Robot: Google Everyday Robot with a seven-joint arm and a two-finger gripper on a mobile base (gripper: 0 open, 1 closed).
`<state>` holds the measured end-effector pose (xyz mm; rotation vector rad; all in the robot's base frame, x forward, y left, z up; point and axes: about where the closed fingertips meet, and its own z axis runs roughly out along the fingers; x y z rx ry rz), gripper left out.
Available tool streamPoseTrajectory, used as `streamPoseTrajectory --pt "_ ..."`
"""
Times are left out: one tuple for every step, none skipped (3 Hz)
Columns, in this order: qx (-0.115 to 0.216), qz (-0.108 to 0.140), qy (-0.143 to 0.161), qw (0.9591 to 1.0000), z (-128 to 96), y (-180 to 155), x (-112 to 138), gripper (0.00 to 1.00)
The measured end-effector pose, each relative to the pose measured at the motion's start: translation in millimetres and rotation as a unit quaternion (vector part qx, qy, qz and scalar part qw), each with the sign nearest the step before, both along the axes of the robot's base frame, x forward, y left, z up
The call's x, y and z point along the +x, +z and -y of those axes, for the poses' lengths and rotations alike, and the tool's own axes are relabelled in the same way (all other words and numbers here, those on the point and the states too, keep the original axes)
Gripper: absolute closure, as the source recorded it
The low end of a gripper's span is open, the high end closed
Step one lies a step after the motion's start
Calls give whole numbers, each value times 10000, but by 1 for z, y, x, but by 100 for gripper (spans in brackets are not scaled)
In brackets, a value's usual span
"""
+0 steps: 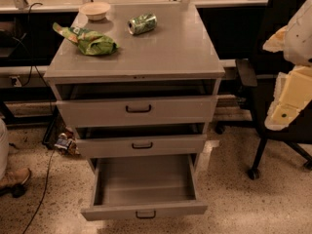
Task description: Close bottom drawer
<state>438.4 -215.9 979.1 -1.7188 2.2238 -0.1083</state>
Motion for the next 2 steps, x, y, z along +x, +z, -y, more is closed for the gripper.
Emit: streamPoseTrajectory --pt "0 0 0 10000 0 0 0 0" --pt "93 -42 -53 9999 0 -4 -1 0"
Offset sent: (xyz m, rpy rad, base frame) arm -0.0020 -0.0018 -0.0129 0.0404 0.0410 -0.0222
